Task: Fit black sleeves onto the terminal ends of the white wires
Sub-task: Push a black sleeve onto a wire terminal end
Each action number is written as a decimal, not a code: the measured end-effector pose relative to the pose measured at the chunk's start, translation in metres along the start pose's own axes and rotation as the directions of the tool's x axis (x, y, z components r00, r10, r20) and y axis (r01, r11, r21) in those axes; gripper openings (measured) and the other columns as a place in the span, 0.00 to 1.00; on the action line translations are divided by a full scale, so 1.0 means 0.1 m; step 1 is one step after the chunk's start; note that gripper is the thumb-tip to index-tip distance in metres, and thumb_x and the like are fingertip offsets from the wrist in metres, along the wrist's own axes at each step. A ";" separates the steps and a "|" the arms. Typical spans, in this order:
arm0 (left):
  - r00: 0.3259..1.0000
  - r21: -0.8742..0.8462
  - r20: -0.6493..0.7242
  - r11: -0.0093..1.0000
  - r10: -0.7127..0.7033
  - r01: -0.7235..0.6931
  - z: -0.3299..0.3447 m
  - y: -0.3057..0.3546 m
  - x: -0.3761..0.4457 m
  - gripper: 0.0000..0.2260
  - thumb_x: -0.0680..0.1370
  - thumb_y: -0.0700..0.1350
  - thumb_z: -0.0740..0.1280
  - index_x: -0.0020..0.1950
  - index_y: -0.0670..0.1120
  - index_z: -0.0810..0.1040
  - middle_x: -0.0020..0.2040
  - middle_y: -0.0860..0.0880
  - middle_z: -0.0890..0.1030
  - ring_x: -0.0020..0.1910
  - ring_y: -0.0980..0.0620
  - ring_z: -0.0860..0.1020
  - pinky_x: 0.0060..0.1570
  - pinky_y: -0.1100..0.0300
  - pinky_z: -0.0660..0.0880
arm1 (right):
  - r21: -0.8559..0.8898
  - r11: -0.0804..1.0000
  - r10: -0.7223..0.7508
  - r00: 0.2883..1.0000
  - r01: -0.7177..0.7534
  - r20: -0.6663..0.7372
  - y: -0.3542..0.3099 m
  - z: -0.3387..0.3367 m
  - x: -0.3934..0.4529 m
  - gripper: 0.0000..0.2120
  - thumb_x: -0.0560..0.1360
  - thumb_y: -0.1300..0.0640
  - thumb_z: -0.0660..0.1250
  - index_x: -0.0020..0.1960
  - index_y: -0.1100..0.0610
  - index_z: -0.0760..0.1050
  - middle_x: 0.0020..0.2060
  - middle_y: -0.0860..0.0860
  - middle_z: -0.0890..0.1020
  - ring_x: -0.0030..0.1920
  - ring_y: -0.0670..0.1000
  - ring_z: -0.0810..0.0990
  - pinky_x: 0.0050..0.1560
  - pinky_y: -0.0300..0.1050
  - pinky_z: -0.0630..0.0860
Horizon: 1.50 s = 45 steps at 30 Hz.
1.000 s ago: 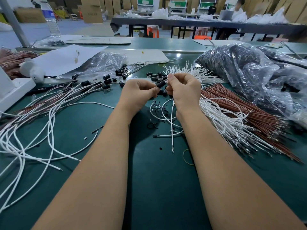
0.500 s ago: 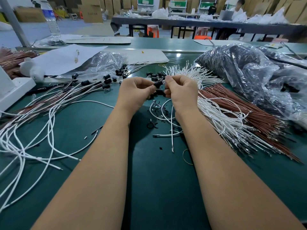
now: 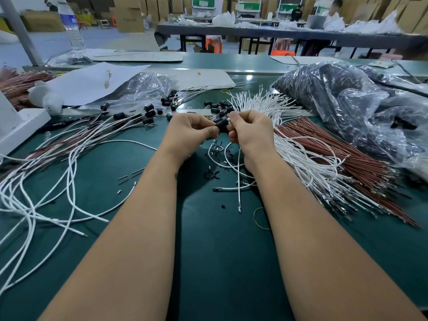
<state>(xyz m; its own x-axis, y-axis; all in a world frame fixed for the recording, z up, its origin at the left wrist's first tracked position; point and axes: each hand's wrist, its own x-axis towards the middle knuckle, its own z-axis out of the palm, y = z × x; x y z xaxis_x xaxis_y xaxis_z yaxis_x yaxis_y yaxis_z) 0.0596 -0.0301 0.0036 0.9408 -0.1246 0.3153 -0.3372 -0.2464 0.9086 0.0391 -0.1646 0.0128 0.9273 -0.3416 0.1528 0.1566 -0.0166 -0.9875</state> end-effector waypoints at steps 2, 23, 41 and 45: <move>1.000 0.017 0.014 1.000 -0.008 0.008 0.00 -0.02 0.00 0.03 0.73 0.37 0.73 0.41 0.44 0.82 0.35 0.49 0.83 0.31 0.61 0.77 0.36 0.71 0.72 | -0.029 0.999 -0.017 1.000 0.017 0.005 0.00 0.00 -0.01 0.09 0.78 0.60 0.66 0.39 0.57 0.74 0.28 0.50 0.76 0.21 0.41 0.71 0.26 0.34 0.72; 0.996 -0.016 -0.083 1.000 0.010 -0.011 0.05 0.01 -0.01 0.04 0.74 0.34 0.71 0.47 0.36 0.82 0.36 0.47 0.82 0.31 0.61 0.79 0.38 0.71 0.74 | -0.251 0.956 -0.154 0.988 0.153 0.013 0.04 0.00 0.06 0.09 0.78 0.59 0.66 0.39 0.52 0.75 0.32 0.50 0.79 0.33 0.48 0.77 0.42 0.49 0.78; 0.991 0.046 -0.129 0.998 -0.025 0.032 0.04 -0.01 0.02 0.04 0.77 0.41 0.68 0.42 0.43 0.80 0.34 0.52 0.80 0.27 0.65 0.73 0.31 0.75 0.68 | 0.009 0.998 -0.055 0.998 0.056 -0.028 0.00 0.01 0.04 0.08 0.78 0.63 0.64 0.43 0.53 0.76 0.33 0.50 0.78 0.28 0.42 0.76 0.33 0.36 0.75; 0.992 0.072 -0.124 0.996 -0.035 0.044 -0.01 -0.01 0.03 0.05 0.79 0.40 0.65 0.45 0.45 0.80 0.36 0.49 0.80 0.23 0.63 0.68 0.26 0.72 0.66 | 0.084 0.996 -0.007 0.999 0.010 -0.038 -0.03 -0.02 0.03 0.09 0.76 0.67 0.62 0.44 0.55 0.77 0.32 0.50 0.78 0.30 0.44 0.76 0.33 0.36 0.75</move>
<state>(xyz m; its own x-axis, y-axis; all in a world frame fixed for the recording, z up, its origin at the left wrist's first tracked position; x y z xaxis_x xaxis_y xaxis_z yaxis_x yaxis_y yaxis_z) 0.0626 -0.0290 0.0040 0.9491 0.0047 0.3149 -0.2968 -0.3204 0.8996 0.0412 -0.1679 0.0158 0.9129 -0.3765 0.1578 0.1935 0.0587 -0.9793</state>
